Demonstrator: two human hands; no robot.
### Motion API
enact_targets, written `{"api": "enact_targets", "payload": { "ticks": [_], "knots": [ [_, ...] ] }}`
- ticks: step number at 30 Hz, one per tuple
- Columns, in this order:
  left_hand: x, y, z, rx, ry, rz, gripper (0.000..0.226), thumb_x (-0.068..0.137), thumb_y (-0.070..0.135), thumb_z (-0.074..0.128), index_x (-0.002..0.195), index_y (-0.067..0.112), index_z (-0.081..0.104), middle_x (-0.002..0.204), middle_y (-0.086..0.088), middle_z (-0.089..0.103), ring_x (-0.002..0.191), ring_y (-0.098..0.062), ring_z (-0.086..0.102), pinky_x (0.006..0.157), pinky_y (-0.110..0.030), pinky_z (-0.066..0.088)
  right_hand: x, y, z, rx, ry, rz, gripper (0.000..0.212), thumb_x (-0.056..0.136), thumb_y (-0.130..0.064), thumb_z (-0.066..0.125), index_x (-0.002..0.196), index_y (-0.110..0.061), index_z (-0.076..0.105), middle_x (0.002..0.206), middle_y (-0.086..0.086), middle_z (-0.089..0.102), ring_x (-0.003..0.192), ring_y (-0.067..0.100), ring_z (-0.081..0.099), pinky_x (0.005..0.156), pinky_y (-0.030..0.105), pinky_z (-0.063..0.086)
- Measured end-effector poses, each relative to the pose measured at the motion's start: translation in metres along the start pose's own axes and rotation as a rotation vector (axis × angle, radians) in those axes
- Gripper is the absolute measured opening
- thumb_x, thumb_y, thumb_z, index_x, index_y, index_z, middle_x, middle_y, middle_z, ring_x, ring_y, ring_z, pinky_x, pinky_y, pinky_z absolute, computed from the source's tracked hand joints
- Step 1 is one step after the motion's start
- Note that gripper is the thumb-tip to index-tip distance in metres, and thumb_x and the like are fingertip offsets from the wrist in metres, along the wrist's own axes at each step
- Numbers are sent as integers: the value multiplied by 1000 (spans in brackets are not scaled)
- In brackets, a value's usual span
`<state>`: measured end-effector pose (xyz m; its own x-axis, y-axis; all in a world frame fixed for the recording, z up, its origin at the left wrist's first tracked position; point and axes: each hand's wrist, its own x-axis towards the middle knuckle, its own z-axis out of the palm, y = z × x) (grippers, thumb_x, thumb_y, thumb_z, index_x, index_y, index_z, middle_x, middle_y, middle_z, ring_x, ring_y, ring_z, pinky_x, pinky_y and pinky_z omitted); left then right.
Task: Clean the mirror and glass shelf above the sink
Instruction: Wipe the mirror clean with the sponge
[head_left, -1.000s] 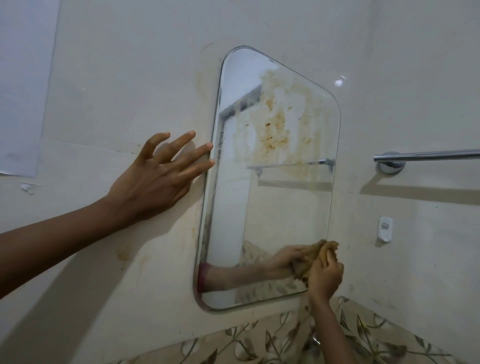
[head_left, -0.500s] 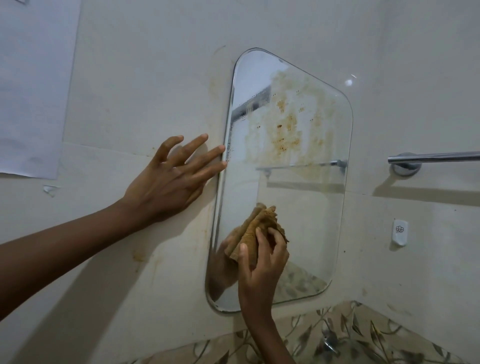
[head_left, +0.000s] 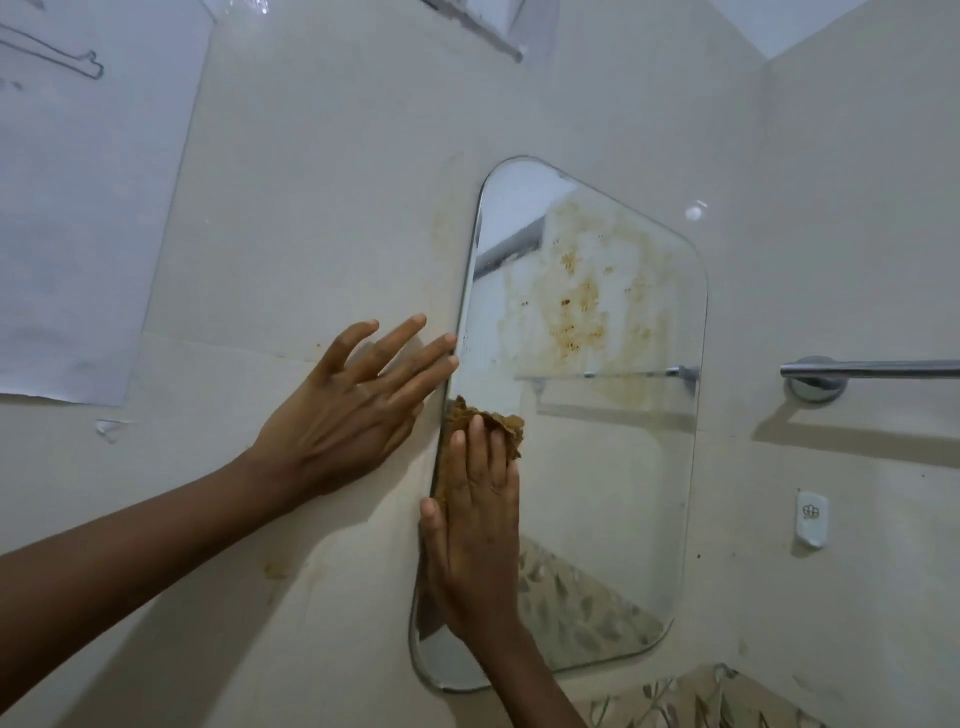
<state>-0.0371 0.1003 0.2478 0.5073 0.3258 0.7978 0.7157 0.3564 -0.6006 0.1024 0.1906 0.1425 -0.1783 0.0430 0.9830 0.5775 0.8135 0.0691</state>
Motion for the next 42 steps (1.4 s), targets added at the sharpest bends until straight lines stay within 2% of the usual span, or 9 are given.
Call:
{"api": "enact_targets", "payload": {
  "ticks": [5,10,18,26,28,32,35,39,42],
  "knots": [
    [1,2,-3,-46,54,-86,56,97,30,21,149,11,17,157,-10,18,144,-28,17,113,-48,16,77,-4,-6,21,52,34,59,98,-32,30,149,-17,6,159,1,2,147,18,-3,119,40,3],
    [2,-1,0,35,14,16,53,98,30,11,149,19,21,156,-7,23,143,-31,19,112,-50,13,113,5,-10,22,156,118,55,97,-29,22,149,-15,13,158,4,9,147,19,0,119,38,1],
    [0,-2,4,91,-12,40,54,99,32,6,146,20,30,154,-6,27,143,-31,19,111,-51,8,111,91,-22,-31,239,508,57,94,-35,17,149,-22,10,158,-5,4,144,10,-3,114,41,-11],
    [0,-1,6,108,-10,37,54,98,32,8,147,20,28,155,-6,26,143,-31,21,111,-50,9,87,188,-57,-30,250,856,54,99,-29,22,150,-13,14,158,8,13,146,23,8,118,45,3],
    [1,-2,7,114,-11,41,54,98,32,9,147,19,29,155,-6,26,142,-31,21,111,-50,10,81,193,-60,29,288,878,64,90,-34,17,149,-9,18,156,13,21,144,29,16,117,47,11],
    [1,-2,8,96,-22,40,55,98,32,8,146,19,31,154,-7,28,142,-30,23,111,-50,11,84,194,-61,60,265,868,60,96,-34,23,150,-9,12,158,11,13,146,27,9,118,45,8],
    [0,-1,8,82,-17,34,56,98,32,6,145,18,32,154,-7,28,141,-30,23,111,-49,11,112,193,-65,46,283,805,73,86,-43,20,149,-7,11,157,14,13,146,28,10,118,46,10],
    [1,2,7,63,-15,25,54,98,31,7,146,18,30,154,-6,26,141,-29,23,112,-48,11,154,195,-70,26,271,728,59,100,-32,29,150,-10,8,158,10,9,146,23,4,118,45,5],
    [1,2,7,56,-16,23,54,98,31,8,146,19,32,154,-6,27,141,-28,25,112,-48,12,169,178,-62,42,268,644,63,95,-40,24,150,-15,7,159,5,6,147,21,2,119,46,4]
  ]
}}
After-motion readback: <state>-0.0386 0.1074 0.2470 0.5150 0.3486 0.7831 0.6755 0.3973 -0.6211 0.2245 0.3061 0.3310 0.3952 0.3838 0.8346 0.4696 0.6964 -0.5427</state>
